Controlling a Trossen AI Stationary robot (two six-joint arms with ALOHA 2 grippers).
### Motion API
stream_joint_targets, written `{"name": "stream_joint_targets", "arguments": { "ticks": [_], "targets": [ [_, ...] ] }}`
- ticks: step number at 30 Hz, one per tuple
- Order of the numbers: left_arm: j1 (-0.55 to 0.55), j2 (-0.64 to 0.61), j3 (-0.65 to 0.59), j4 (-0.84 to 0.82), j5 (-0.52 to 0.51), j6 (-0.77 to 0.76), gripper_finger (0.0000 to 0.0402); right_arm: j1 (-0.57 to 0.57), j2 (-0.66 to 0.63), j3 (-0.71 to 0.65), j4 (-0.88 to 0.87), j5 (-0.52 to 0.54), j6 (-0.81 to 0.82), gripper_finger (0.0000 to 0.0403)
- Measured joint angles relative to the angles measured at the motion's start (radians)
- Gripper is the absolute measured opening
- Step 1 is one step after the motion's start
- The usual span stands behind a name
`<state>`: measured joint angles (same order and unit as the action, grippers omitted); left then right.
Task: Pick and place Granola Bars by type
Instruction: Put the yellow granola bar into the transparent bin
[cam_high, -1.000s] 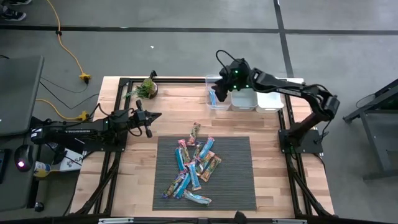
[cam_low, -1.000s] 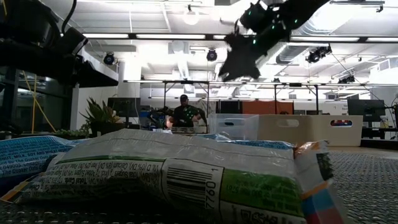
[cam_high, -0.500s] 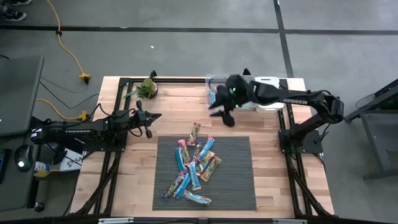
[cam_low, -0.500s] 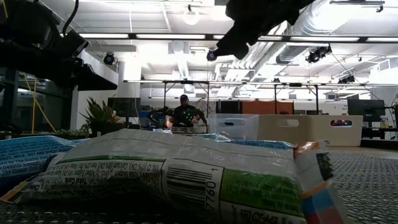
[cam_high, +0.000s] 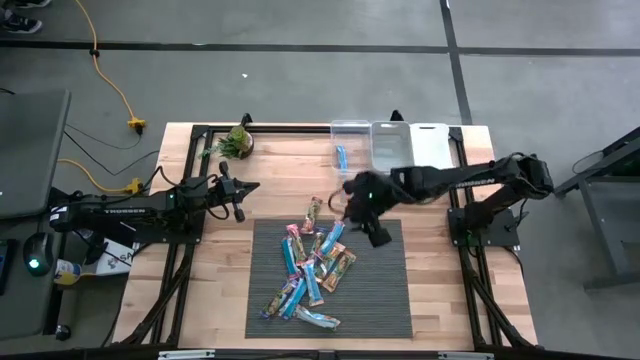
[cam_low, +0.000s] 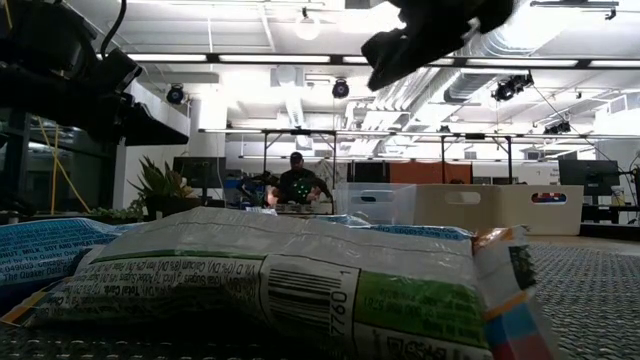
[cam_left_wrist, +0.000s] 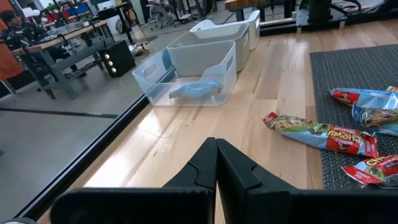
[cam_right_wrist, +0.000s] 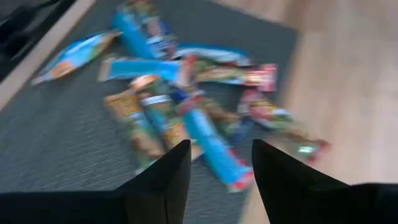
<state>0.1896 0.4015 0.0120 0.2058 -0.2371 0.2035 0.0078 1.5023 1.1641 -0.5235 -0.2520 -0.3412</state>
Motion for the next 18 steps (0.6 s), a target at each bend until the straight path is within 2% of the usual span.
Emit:
{"name": "stream_joint_targets", "arguments": {
  "ticks": [8, 12, 18],
  "targets": [
    [0.000, 0.000, 0.000, -0.003, 0.002, 0.000, 0.0001, 0.174, 0.144, 0.000, -0.018, 0.036, -0.033, 0.0154],
    [0.000, 0.000, 0.000, -0.004, 0.002, 0.000, 0.0001, 0.223, 0.236, 0.000, -0.017, 0.038, -0.076, 0.0154],
    [0.000, 0.000, 0.000, -0.007, 0.002, 0.000, 0.0001, 0.251, 0.307, 0.000, 0.010, 0.153, -0.112, 0.0154]
  ]
}}
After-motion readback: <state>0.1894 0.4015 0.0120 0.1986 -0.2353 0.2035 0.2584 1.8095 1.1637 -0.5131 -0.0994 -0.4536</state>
